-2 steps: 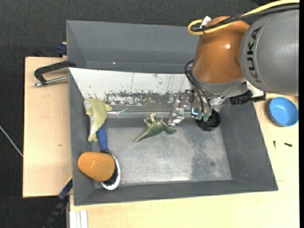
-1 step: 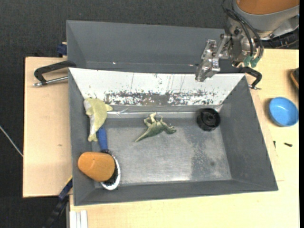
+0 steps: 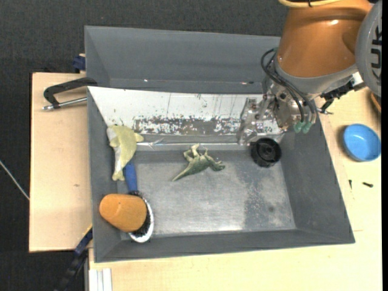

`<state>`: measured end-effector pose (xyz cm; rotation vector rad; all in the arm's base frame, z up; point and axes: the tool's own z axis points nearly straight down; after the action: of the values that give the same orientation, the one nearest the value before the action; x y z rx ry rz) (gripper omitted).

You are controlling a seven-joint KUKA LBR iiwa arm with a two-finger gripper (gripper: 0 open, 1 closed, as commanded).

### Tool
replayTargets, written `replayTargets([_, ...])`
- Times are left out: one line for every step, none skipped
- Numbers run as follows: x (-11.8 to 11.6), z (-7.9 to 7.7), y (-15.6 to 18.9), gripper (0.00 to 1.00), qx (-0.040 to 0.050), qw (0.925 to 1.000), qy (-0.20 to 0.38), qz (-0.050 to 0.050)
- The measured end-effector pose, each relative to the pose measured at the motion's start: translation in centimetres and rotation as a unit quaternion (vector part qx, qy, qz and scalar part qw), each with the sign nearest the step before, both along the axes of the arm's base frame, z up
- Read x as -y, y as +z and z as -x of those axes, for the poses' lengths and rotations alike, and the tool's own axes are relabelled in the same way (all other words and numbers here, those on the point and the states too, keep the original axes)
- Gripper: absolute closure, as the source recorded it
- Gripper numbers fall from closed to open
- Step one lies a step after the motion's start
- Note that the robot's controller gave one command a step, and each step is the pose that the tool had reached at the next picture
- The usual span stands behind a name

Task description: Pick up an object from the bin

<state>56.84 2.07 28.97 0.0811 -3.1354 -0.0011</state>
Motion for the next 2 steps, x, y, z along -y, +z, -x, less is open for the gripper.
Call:
replayTargets([0.0,-0.1,0.4,0.00,0.0044,1.0000,0.000,0.000])
replayTargets([-6.0,-0.8,-8.3,0.00,-0.0006,1.0000,-0.002,-0.001])
